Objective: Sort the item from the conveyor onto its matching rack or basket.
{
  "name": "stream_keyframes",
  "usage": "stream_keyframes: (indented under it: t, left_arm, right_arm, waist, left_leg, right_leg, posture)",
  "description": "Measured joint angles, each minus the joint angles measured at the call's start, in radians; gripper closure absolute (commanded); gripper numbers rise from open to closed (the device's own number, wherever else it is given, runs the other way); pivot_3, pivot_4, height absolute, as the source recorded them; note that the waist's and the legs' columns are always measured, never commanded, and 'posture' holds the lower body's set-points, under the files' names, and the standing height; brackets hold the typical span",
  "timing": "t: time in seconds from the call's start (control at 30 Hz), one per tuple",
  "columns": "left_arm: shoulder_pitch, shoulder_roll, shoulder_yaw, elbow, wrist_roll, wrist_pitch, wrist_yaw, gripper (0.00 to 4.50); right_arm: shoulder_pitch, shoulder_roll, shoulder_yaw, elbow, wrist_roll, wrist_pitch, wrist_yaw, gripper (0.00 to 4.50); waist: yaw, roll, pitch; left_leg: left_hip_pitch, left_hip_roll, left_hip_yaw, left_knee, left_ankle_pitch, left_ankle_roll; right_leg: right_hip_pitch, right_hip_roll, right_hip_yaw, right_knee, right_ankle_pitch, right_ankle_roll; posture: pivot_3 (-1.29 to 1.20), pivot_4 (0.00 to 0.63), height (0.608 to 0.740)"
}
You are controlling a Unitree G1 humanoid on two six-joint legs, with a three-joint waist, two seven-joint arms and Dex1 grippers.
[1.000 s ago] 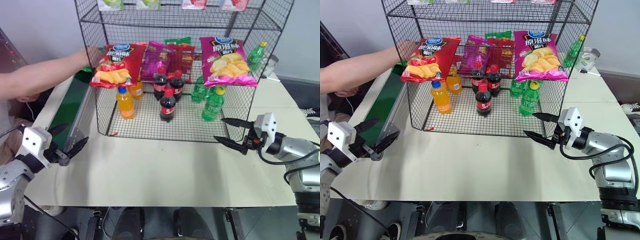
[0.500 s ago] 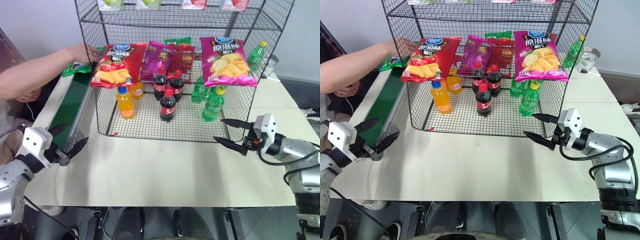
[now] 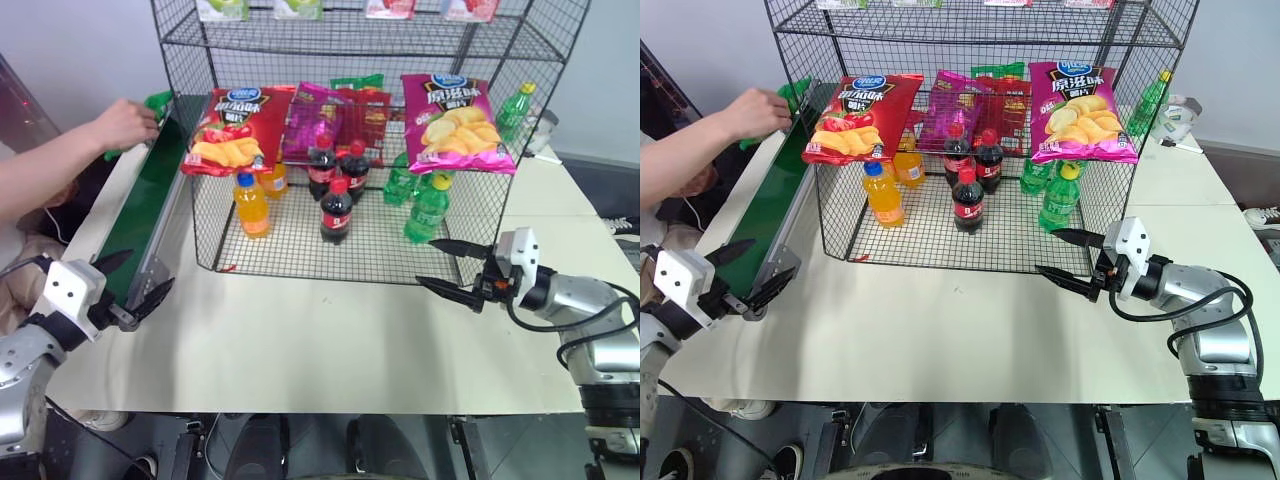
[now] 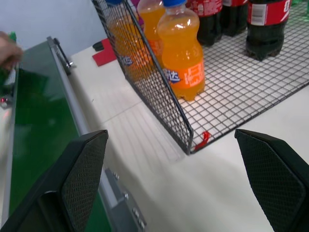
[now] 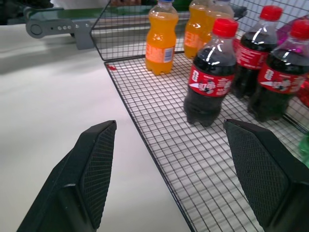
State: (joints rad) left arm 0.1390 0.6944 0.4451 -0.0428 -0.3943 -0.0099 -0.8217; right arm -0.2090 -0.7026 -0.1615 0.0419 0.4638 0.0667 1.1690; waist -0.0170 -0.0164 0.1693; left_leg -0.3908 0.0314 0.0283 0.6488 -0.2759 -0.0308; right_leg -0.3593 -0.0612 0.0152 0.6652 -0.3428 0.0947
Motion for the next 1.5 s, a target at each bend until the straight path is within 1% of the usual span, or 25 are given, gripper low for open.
stream_keyframes:
  t: [0.4,0.6,1.03,1.2,1.27,1.37,1.5]
  left_arm:
    - [-0.001,0.000,0.000,-0.002,0.001,-0.008,0.009,0.00]
    - [-0.007,0.000,0.000,0.002,0.001,-0.016,0.016,0.00]
    - [-0.027,-0.021,-0.003,0.003,-0.001,-0.016,0.020,0.00]
    - [-0.001,-0.049,0.012,-0.004,-0.005,-0.030,0.050,0.00]
    - [0.038,-0.060,0.025,-0.022,0.022,-0.074,0.075,0.00]
    - [0.101,-0.064,0.066,-0.035,0.107,-0.177,0.118,0.00]
    - [0.190,-0.062,0.139,-0.030,0.256,-0.339,0.198,0.00]
  right_arm:
    - [-0.007,0.000,-0.001,0.002,0.001,0.000,0.002,0.81]
    - [0.019,0.000,-0.002,-0.001,0.011,0.014,0.006,0.81]
    - [0.021,0.000,-0.002,-0.024,0.014,0.019,-0.003,0.81]
    - [0.023,0.018,-0.010,-0.065,0.093,0.121,-0.027,0.81]
    - [0.022,0.021,-0.009,-0.094,0.112,0.155,-0.037,0.81]
    - [0.025,0.038,0.004,-0.142,0.125,0.181,-0.043,0.81]
    - [0.031,0.056,0.085,-0.208,0.107,0.182,-0.025,0.81]
  waist:
    - [-0.001,0.000,0.000]
    - [-0.001,0.000,0.000]
    - [0.000,0.000,0.000]
    - [-0.003,0.000,0.000]
    - [-0.003,0.000,0.000]
    - [-0.002,0.000,0.000]
    - [-0.002,-0.001,-0.001]
  left_leg:
    - [0.000,0.000,0.000,0.000,0.000,0.000]
    - [0.000,0.000,0.000,0.000,0.000,0.000]
    - [0.000,0.000,0.000,0.000,0.000,0.000]
    - [0.000,0.000,0.000,0.000,0.000,0.000]
    - [0.000,0.000,0.000,0.000,0.000,0.000]
    - [0.000,0.000,0.000,-0.001,0.000,0.000]
    - [0.000,0.000,0.000,-0.001,0.000,0.000]
  right_leg:
    - [0.000,0.000,0.000,0.000,0.000,0.000]
    - [0.000,0.000,0.000,0.000,0.000,0.000]
    - [0.000,0.000,0.000,0.000,0.000,0.000]
    - [0.000,0.000,0.000,0.000,0.000,0.000]
    - [0.000,0.000,0.000,0.000,0.000,0.000]
    - [0.000,0.000,0.000,0.000,0.000,0.000]
    - [0.000,0.000,0.000,-0.001,0.000,0.000]
  posture:
    - [0.00,0.150,0.739]
    - [0.00,0.150,0.739]
    - [0.00,0.150,0.739]
    - [0.00,0.150,0.739]
    - [0.00,0.150,0.739]
    - [0.00,0.150,0.739]
    - [0.00,0.150,0.739]
